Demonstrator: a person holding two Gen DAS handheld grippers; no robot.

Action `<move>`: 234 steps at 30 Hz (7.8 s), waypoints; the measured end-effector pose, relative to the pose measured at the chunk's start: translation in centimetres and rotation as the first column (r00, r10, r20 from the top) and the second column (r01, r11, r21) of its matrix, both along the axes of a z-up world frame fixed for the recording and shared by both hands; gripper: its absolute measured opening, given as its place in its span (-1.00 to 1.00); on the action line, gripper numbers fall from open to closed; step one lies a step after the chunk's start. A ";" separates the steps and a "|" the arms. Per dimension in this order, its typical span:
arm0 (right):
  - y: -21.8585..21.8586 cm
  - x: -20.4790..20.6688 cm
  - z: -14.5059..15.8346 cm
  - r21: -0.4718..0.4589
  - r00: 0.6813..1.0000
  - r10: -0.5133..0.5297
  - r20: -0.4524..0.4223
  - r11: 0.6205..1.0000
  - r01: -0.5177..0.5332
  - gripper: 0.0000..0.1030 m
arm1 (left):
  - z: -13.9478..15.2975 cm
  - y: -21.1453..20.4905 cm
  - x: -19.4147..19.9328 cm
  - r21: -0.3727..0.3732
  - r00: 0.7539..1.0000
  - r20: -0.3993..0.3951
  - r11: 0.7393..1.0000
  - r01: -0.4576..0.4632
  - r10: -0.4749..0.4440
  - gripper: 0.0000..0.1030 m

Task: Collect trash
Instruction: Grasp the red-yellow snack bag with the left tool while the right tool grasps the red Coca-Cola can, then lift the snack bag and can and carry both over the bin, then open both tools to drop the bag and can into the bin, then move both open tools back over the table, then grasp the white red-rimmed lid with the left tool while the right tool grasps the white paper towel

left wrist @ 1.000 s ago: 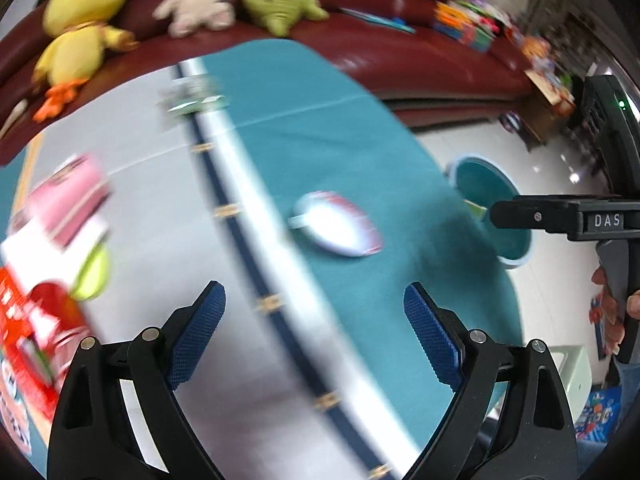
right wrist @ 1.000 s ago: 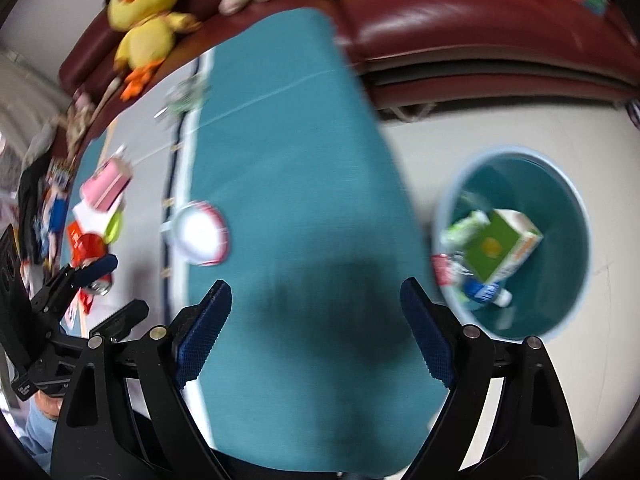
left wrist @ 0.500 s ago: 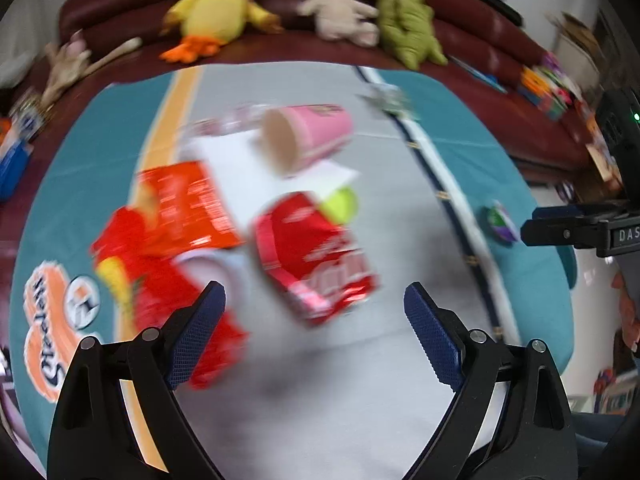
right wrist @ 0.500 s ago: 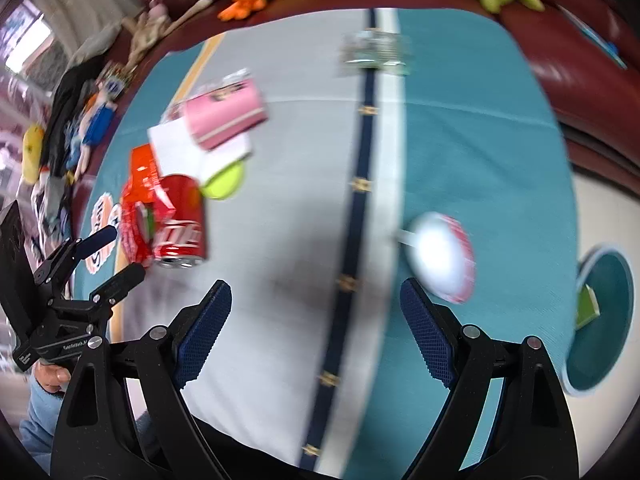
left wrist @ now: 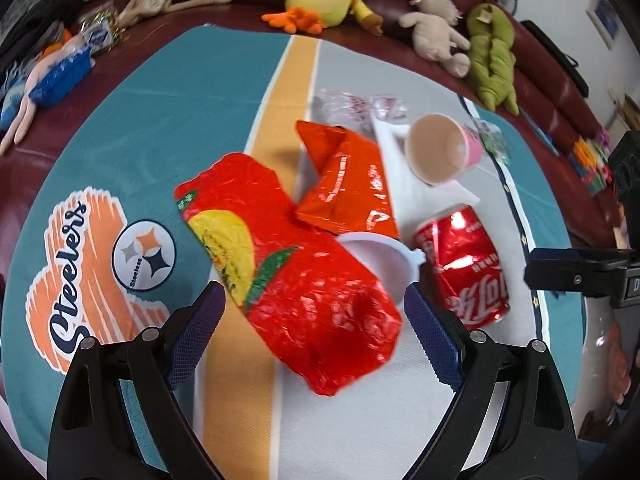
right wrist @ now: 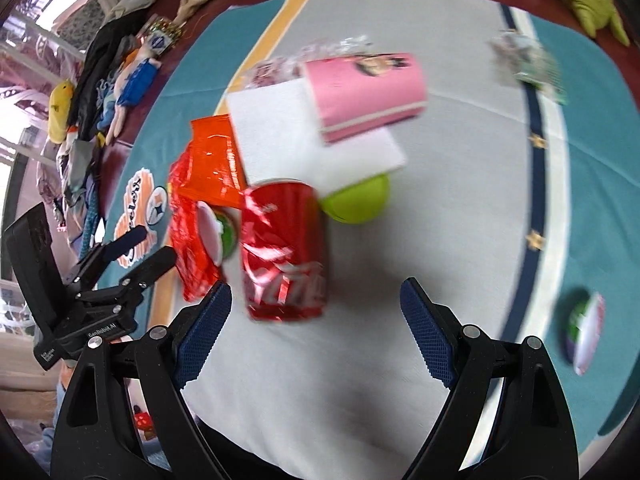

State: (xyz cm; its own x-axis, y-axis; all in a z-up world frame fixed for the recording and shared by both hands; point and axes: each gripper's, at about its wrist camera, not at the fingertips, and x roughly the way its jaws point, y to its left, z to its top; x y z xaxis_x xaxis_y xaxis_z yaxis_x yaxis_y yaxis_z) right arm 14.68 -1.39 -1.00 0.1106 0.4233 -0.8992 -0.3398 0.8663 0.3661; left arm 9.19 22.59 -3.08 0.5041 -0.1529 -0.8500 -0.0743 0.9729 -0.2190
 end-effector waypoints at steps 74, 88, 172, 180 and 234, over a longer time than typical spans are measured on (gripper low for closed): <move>-26.8 -8.8 -0.7 0.222 0.925 -0.373 0.073 0.910 0.349 0.14 | 6.4 -29.5 -2.0 0.063 0.820 0.157 0.834 0.548 -0.551 -0.79; -38.6 -10.9 0.3 0.267 0.830 -0.548 0.103 0.819 0.508 0.14 | 7.7 -39.3 -1.0 0.065 0.731 0.167 0.747 0.662 -0.662 -0.79; -35.9 -7.6 -0.8 0.034 0.833 -0.551 0.045 0.834 0.550 0.53 | 1.2 -30.7 2.5 0.032 0.859 0.059 0.861 0.508 -0.509 0.78; -29.5 -7.4 -0.1 0.020 0.859 -0.507 0.069 0.862 0.507 0.53 | 1.6 -22.5 1.9 0.028 0.908 0.088 0.912 0.408 -0.409 0.78; -18.1 6.0 -1.1 -0.052 0.937 -0.325 0.126 0.941 0.333 0.53 | -1.0 -14.7 4.9 -0.041 0.950 0.102 0.953 0.300 -0.295 -0.89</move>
State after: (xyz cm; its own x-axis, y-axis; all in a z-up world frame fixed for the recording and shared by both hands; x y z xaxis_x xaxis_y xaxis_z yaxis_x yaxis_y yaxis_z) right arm 20.68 -19.53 -2.07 0.3363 0.2806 -0.8990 -0.0670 0.9593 0.2744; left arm 14.09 7.84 -4.07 0.5052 -0.3531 -0.7874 0.2402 0.9339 -0.2648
